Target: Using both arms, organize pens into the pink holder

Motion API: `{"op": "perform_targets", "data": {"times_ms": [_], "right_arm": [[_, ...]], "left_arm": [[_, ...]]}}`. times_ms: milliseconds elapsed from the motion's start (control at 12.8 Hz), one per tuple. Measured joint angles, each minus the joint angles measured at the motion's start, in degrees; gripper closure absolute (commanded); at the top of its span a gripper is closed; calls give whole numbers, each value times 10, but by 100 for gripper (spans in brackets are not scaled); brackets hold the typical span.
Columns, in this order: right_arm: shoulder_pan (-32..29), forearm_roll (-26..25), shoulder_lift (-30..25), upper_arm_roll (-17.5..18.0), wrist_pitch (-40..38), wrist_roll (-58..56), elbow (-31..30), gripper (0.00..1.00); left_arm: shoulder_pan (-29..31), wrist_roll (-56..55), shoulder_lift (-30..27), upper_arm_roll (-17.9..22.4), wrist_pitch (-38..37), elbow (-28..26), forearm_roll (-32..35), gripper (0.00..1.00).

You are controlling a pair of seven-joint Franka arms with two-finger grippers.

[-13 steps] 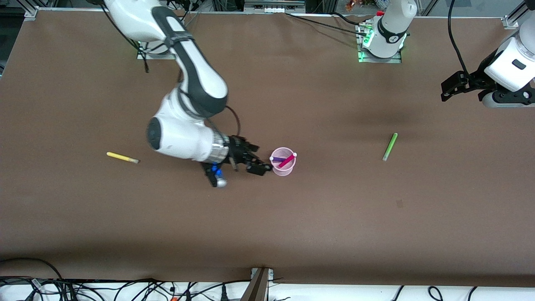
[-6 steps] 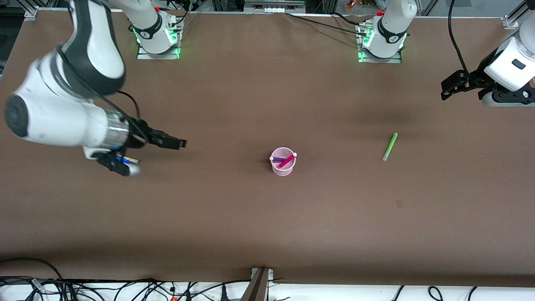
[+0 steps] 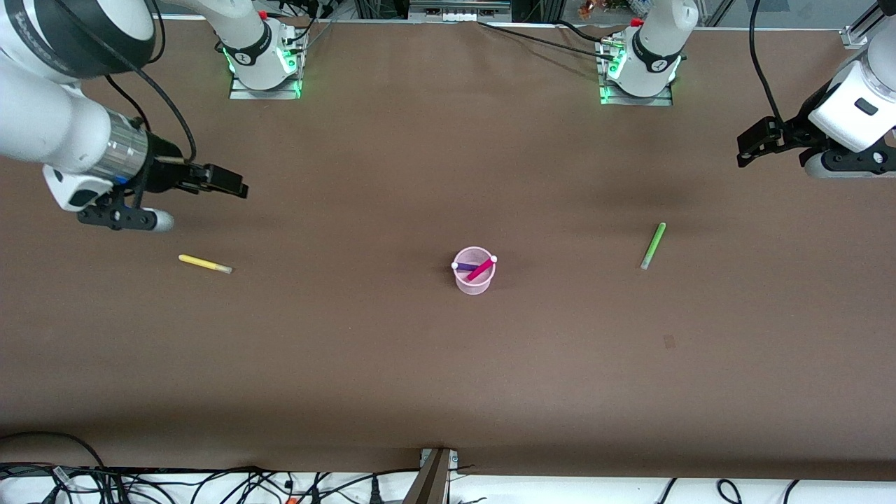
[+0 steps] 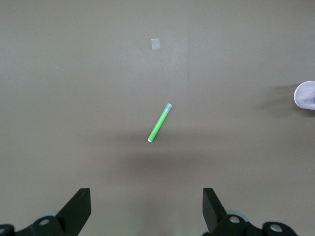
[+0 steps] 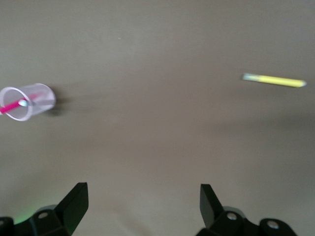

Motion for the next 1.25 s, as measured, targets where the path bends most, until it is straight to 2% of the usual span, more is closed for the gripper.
{"op": "perform_targets", "data": {"times_ms": [468, 624, 780, 1093, 1171, 1249], "right_arm": [[1, -112, -62, 2, -13, -95, -24, 0], [-7, -138, -75, 13, -13, -114, -36, 0], [-65, -146, -78, 72, -13, -119, -40, 0], [-259, -146, -78, 261, -12, -119, -40, 0], [-289, -146, -77, 291, -11, -119, -40, 0], [-304, -146, -76, 306, -9, -119, -38, 0]], "left_arm": [[-1, 0, 0, 0, -2, 0, 0, 0], [0, 0, 0, 0, -4, 0, 0, 0], [0, 0, 0, 0, -9, 0, 0, 0], [0, -3, 0, 0, -11, 0, 0, 0], [0, -5, 0, -1, -11, 0, 0, 0], [0, -6, 0, -1, -11, 0, 0, 0]]}}
